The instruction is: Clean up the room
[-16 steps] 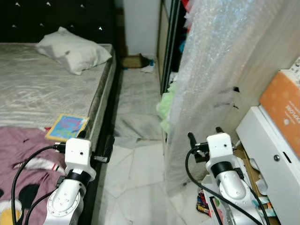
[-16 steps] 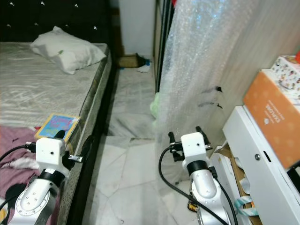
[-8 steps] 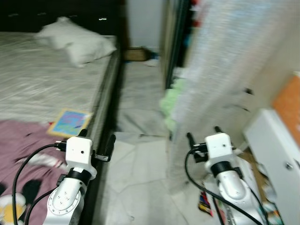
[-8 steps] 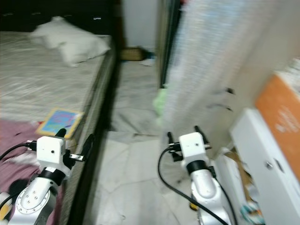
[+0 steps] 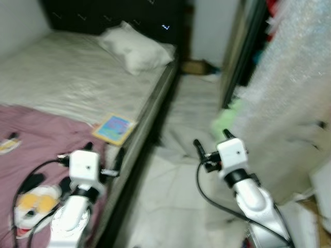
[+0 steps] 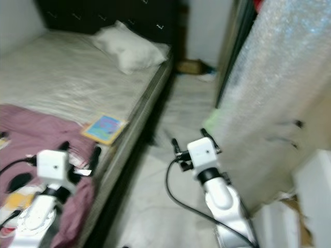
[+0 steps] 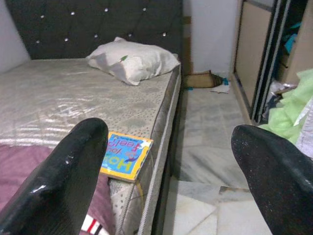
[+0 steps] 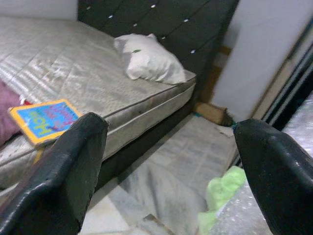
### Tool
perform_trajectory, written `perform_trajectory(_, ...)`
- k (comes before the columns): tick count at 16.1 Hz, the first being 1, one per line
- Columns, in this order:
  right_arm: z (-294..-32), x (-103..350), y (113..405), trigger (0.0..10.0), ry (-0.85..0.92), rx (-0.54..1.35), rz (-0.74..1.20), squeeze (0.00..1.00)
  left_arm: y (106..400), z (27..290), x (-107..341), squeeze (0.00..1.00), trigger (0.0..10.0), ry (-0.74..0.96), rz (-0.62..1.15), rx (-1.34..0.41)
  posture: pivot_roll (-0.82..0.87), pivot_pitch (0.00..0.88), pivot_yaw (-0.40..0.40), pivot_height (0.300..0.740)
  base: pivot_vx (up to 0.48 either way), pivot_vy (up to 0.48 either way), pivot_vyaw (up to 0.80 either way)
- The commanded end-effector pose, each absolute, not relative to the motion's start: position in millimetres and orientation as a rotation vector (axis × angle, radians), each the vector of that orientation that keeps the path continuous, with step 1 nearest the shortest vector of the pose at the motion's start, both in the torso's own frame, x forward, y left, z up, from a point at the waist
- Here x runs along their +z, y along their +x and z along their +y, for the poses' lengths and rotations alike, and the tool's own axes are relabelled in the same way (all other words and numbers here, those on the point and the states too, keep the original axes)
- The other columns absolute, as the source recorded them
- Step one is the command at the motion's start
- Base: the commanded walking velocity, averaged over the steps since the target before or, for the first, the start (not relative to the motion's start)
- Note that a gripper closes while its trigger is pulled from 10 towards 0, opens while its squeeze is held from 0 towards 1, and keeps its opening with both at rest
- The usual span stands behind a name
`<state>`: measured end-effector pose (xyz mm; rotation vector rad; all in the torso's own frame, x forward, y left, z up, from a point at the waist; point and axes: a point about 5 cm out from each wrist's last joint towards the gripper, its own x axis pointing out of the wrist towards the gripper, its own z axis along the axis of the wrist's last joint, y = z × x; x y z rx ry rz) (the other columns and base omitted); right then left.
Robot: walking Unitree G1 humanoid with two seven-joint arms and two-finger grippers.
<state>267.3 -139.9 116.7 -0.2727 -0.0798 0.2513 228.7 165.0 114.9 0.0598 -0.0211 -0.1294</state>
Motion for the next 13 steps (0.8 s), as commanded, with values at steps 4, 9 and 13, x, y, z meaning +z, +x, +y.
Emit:
perform_trajectory(4,-139.2,114.2,267.2,10.0,-0.264,0.262,-0.071,0.0,231.3,164.9,116.3,0.0,10.0,0.061,-0.031,-0.14,-0.04,0.054,-0.019,0.74,0.0,0.0,0.8)
perform_trajectory(9,-139.3,114.3,267.9,10.0,-0.263,0.266,-0.072,0.0,232.1,163.7,116.6,0.0,10.0,0.056,-0.035,-0.15,-0.05,0.055,-0.02,0.74,0.0,0.0,0.8)
perform_trajectory(13,-138.3,112.4,267.9,10.0,-0.258,0.282,-0.067,0.0,232.1,161.6,116.8,0.0,10.0,0.042,-0.042,-0.169,-0.04,0.054,-0.021,0.74,0.0,0.0,0.8)
